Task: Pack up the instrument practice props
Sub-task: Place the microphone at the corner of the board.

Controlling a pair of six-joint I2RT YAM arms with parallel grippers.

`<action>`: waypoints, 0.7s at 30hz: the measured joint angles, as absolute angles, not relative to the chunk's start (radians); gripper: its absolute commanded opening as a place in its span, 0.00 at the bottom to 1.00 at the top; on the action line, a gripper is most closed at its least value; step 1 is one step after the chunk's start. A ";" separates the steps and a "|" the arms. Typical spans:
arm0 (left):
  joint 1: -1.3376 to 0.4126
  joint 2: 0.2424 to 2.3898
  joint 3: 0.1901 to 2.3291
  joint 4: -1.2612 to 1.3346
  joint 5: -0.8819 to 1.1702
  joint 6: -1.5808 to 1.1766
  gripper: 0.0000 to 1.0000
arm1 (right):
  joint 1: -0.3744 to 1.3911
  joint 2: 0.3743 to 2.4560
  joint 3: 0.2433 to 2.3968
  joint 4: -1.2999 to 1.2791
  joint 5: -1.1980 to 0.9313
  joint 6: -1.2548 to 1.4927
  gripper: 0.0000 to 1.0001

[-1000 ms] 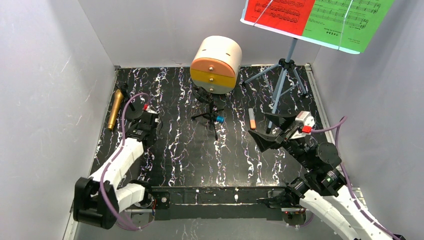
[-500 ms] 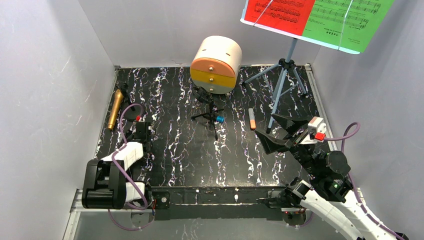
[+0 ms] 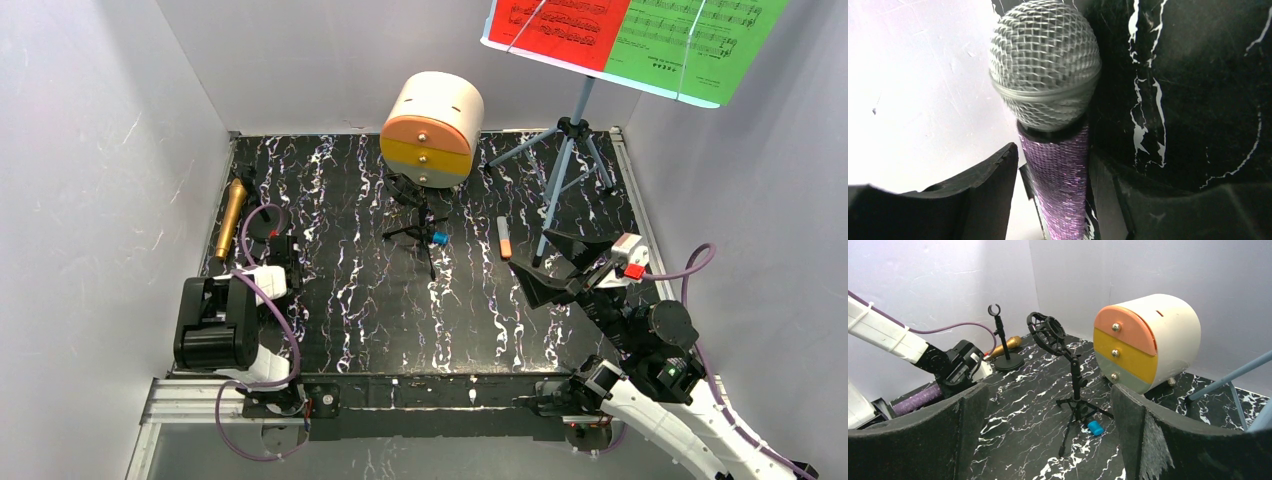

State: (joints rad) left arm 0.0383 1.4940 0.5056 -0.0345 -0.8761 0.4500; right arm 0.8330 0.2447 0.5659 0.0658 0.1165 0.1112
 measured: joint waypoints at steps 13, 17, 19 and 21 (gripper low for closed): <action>0.038 1.514 0.538 -0.066 -0.901 0.449 0.64 | 0.834 0.262 0.566 0.053 0.133 0.104 0.99; 0.038 1.512 0.551 -0.079 -0.890 0.434 0.65 | 0.836 0.262 0.566 0.052 0.138 0.103 0.99; 0.039 1.496 0.557 -0.081 -0.868 0.418 0.66 | 0.838 0.262 0.566 0.052 0.140 0.101 0.99; 0.039 1.470 0.567 -0.088 -0.831 0.397 0.67 | 0.839 0.262 0.566 0.052 0.141 0.101 0.99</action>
State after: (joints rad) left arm 0.0387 1.4700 0.5671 -0.0883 -0.8314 0.3973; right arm 0.8391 0.2623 0.5659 0.0521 0.1410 0.1013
